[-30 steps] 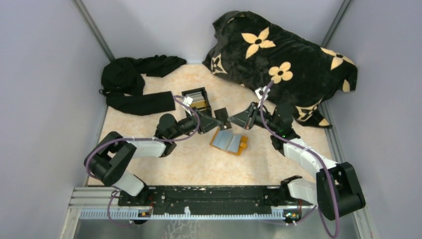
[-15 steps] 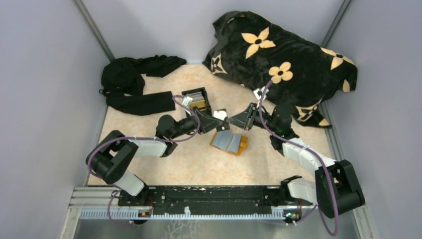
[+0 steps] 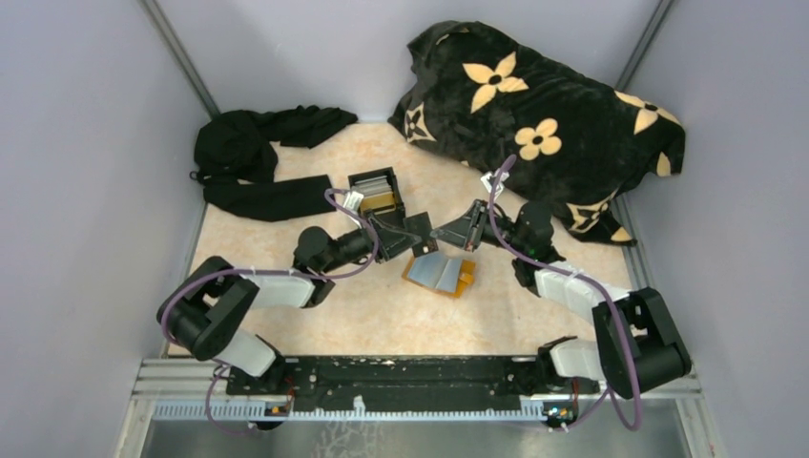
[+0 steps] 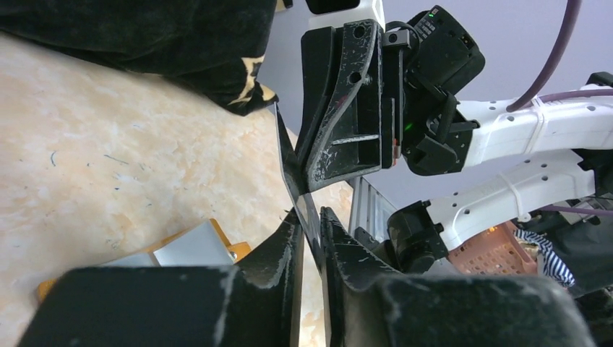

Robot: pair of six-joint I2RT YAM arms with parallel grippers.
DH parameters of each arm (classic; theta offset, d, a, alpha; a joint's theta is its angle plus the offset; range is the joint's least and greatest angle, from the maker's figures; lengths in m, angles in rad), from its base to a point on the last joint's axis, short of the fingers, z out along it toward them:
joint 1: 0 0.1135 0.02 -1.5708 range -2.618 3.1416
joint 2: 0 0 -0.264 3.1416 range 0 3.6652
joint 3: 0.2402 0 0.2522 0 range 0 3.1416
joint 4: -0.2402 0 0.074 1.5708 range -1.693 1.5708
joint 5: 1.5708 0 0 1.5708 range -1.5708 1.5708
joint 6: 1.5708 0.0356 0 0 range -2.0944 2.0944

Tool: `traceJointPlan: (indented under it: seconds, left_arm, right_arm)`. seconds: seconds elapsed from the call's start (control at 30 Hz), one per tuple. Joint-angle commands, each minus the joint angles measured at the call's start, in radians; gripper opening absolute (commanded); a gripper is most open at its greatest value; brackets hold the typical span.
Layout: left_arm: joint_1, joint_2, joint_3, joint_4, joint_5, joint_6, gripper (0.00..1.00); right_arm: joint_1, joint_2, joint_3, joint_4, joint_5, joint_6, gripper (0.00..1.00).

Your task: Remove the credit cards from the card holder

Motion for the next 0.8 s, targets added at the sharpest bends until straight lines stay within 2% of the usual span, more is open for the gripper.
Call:
traceJointPlan:
  seconds: [0.0, 0.1, 0.23, 0.3, 0.33, 0.43, 0.5, 0.63, 0.77]
  left_arm:
    - [-0.001, -0.036, -0.012, 0.079, 0.012, 0.003, 0.15]
    - [0.002, -0.031, -0.008, 0.077, 0.012, 0.004, 0.01]
    - [0.004, -0.029, -0.001, 0.069, 0.01, -0.005, 0.0]
    - [0.005, -0.037, 0.006, 0.011, -0.007, 0.006, 0.0]
    - [0.005, -0.048, 0.009, -0.021, -0.019, 0.018, 0.0]
    - [0.005, -0.088, 0.009, -0.111, -0.063, 0.061, 0.0]
    - [0.007, -0.126, 0.01, -0.187, -0.099, 0.089, 0.0]
    - [0.007, -0.224, 0.015, -0.344, -0.179, 0.144, 0.0]
    - [0.007, -0.326, 0.023, -0.529, -0.293, 0.185, 0.0]
  right_arm:
    - [0.006, 0.028, -0.008, 0.13, -0.007, 0.035, 0.0]
    - [0.006, 0.022, -0.006, 0.116, -0.004, 0.027, 0.0]
    - [0.006, 0.0, 0.01, 0.032, 0.013, -0.022, 0.0]
    - [0.006, -0.011, 0.015, -0.015, 0.038, -0.047, 0.0]
    - [0.006, -0.016, 0.014, -0.028, 0.055, -0.062, 0.02]
    - [0.006, -0.015, 0.019, -0.048, 0.092, -0.088, 0.24]
    - [0.007, 0.004, 0.04, -0.06, 0.085, -0.103, 0.31]
    - [0.006, 0.027, 0.088, -0.102, 0.114, -0.16, 0.38]
    - [0.008, 0.037, 0.154, -0.246, 0.233, -0.297, 0.41]
